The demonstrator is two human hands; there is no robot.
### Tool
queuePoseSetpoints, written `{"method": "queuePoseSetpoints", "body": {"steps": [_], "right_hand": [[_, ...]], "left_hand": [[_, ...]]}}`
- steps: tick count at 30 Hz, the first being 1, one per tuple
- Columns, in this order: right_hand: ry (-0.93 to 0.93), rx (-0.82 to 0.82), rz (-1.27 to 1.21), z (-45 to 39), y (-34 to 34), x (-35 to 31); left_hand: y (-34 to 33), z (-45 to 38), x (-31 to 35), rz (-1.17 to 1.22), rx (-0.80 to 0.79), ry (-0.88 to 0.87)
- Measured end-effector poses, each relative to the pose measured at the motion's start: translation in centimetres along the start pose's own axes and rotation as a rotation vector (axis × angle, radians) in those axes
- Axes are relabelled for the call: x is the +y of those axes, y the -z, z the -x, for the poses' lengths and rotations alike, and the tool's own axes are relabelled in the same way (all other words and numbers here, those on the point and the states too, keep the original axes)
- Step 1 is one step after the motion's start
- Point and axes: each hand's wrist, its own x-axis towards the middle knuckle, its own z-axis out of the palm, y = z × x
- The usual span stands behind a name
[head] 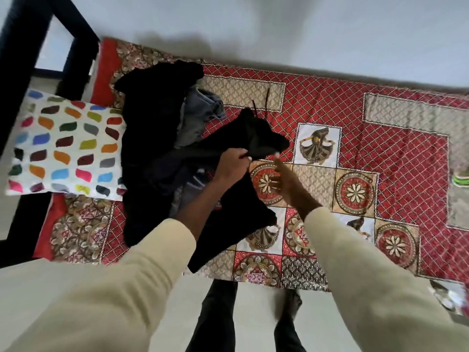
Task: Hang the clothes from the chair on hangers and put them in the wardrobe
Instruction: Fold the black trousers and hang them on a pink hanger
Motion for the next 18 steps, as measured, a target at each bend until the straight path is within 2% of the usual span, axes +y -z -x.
{"method": "queuePoseSetpoints", "body": {"steps": [1, 2, 3, 4, 6, 8, 9, 10, 12, 13, 14, 15, 17, 18], "right_hand": [[-0.007, -0.102, -0.265, 0.4, 0.4, -1.3], [0.005, -0.193, -0.409, 0.7, 0.4, -2.4], [0.043, -0.224, -0.426, 1.3, 0.6, -3.2], [0.054, -0.187, -0.403, 1.5, 0.8, -3.6], [0.024, -0.063, -0.344, 2.7, 2.2, -3.8], [0.048, -0.077, -0.385, 3.9, 4.7, -2.6], [0.067, -0.089, -0.398, 5.7, 5.7, -2.5], [0.097, -0.108, -0.457, 6.8, 6.8, -2.4], [0.174, -0.096, -0.473, 10.8, 9.8, -2.4], [0.209, -0.078, -0.438, 12.8, 11.5, -2.9], [0.237, -0.078, -0.443, 14.1, 13.0, -3.4], [0.288, -0.072, -0.435, 15.8, 14.4, -4.0], [0.38, -0.178, -0.406, 21.4, 16.9, -6.3], [0.434, -0.283, -0.447, 24.5, 18.2, -7.5]], "left_hand": [[-0.9, 2.3, 1.2, -0.013, -0.003, -0.116], [-1.7, 4.6, 2.1, -0.014, -0.031, -0.213], [-2.6, 7.0, 3.0, -0.007, -0.08, -0.293], [-3.3, 9.1, 3.7, -0.006, -0.149, -0.332], [-3.6, 12.3, 5.0, -0.039, -0.34, -0.274], [-2.6, 14.4, 6.1, -0.003, -0.5, -0.077], [-1.9, 15.1, 6.8, 0.081, -0.447, -0.029], [-1.1, 15.2, 7.7, 0.183, -0.275, 0.036], [-0.4, 16.2, 10.6, 0.29, 0.22, 0.131], [0.1, 16.5, 12.3, 0.312, 0.378, 0.146], [0.7, 17.0, 14.3, 0.361, 0.409, 0.152], [0.9, 17.0, 16.0, 0.402, 0.367, 0.149], [1.3, 17.8, 20.3, 0.398, 0.188, 0.116], [1.1, 18.9, 23.1, 0.447, 0.067, 0.087]]}}
